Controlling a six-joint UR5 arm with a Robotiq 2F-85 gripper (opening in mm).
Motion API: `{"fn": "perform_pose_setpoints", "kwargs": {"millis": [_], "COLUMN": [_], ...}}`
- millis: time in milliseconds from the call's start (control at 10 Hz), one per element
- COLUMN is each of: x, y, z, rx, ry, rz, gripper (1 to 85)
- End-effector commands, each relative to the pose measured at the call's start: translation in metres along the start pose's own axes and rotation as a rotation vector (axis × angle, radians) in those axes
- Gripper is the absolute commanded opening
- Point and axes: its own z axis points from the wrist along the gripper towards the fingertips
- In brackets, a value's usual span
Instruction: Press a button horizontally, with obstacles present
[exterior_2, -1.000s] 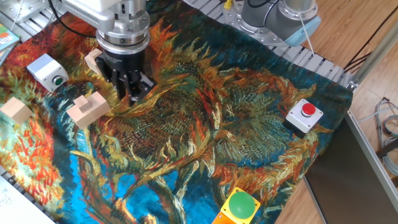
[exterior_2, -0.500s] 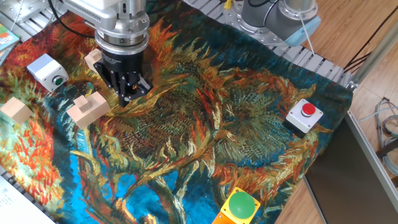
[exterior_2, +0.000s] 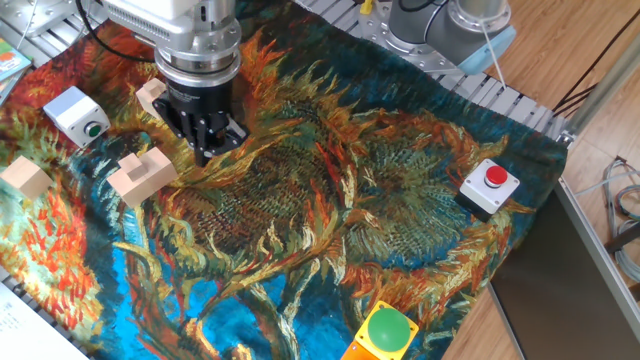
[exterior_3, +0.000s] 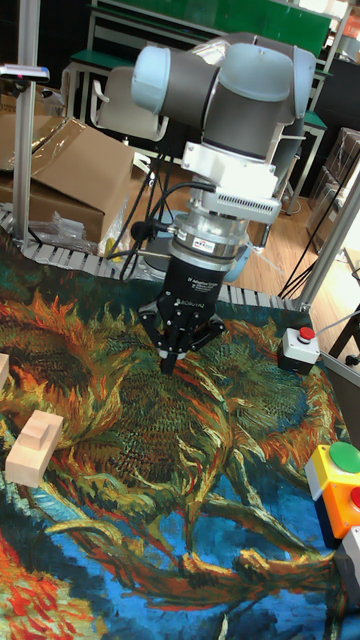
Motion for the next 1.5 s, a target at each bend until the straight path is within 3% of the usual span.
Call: {"fn": "perform_pose_setpoints", "kwargs": {"millis": [0, 100, 300, 400, 500, 600, 700, 800, 1000, 1200, 1400], "x": [0.011, 0.026, 0.034, 0.034, 0.035, 0.047, 0.045, 0.038, 0.032, 0.051, 0.064], "y": [-0.037, -0.038, -0.037, -0.025, -0.025, -0.031, -0.032, -0.039, -0.015, -0.061, -0.09], "z": [0.008, 0.014, 0.014, 0.014, 0.014, 0.014, 0.014, 0.014, 0.014, 0.024, 0.038], "rx": [0.051, 0.041, 0.035, -0.012, -0.009, 0.014, 0.016, 0.044, -0.047, -0.021, 0.011], "ry": [-0.033, -0.003, 0.022, 0.02, 0.024, 0.074, 0.067, 0.036, 0.014, 0.048, 0.044], "rz": [-0.12, -0.12, -0.102, -0.096, -0.035, -0.054, -0.06, -0.017, 0.013, -0.099, -0.168], "gripper": [1.3, 1.3, 1.3, 1.3, 1.3, 1.3, 1.3, 1.3, 14.0, 14.0, 14.0]}}
